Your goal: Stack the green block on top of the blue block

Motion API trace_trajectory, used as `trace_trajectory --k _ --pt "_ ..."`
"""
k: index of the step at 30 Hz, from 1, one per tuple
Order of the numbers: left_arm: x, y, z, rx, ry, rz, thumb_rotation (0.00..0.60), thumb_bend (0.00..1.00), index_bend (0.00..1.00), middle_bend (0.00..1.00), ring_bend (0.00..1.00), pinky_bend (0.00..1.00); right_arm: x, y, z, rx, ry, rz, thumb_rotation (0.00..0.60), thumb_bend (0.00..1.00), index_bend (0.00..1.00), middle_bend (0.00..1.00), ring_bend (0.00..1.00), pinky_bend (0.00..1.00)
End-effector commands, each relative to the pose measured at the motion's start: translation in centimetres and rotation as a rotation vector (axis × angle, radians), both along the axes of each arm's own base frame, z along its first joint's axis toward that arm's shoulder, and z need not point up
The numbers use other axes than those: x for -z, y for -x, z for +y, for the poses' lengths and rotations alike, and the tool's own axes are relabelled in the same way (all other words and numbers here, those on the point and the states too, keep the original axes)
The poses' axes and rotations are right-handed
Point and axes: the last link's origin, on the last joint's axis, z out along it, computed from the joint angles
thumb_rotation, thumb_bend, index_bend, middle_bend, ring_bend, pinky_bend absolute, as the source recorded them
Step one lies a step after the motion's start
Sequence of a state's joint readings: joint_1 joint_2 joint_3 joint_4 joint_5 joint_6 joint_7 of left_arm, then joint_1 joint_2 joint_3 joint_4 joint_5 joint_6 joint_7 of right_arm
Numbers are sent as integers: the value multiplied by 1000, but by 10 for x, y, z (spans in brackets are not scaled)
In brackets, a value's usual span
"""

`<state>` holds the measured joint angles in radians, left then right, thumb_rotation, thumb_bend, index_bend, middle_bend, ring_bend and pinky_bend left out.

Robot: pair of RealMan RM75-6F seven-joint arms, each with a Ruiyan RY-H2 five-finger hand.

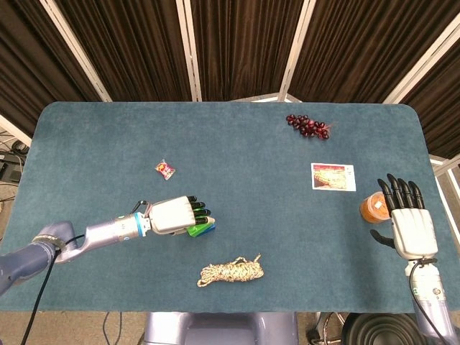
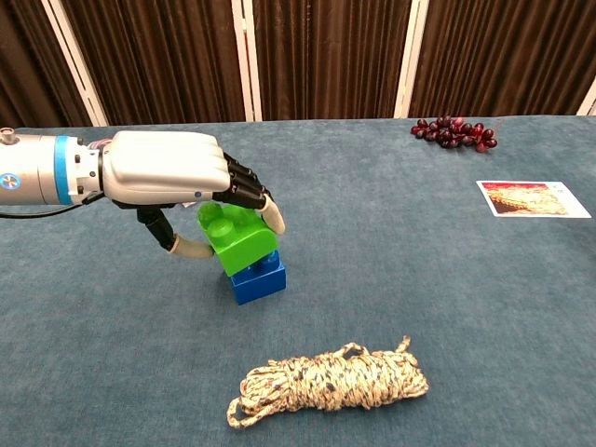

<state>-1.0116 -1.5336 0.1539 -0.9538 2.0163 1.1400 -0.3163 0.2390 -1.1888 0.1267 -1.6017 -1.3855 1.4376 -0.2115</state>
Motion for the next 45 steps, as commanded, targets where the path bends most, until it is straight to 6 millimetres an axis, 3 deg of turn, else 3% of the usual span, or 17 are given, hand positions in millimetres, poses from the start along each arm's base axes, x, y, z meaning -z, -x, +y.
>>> trace_trajectory --k 1,36,39,41,42,45 --pt "1 -3 4 11 -4 10 600 481 559 451 385 409 -2 0 0 2 7 -2 600 0 0 0 0 0" --pt "32 -5 12 8 -6 93 600 477 552 435 375 409 -9 0 0 1 28 -20 600 0 0 0 0 0" --pt "33 -6 13 7 -12 97 600 379 394 297 277 365 -10 0 0 1 31 -22 600 0 0 0 0 0" --pt "33 -5 14 13 -18 108 600 227 111 85 103 236 -10 0 0 -1 30 -23 600 0 0 0 0 0" --pt "32 -5 14 17 -20 115 600 184 46 37 55 192 -10 0 0 -2 29 -24 600 0 0 0 0 0" --pt "28 -5 12 23 -18 101 600 98 0 0 0 83 -11 0 1 -2 29 -27 600 0 0 0 0 0"
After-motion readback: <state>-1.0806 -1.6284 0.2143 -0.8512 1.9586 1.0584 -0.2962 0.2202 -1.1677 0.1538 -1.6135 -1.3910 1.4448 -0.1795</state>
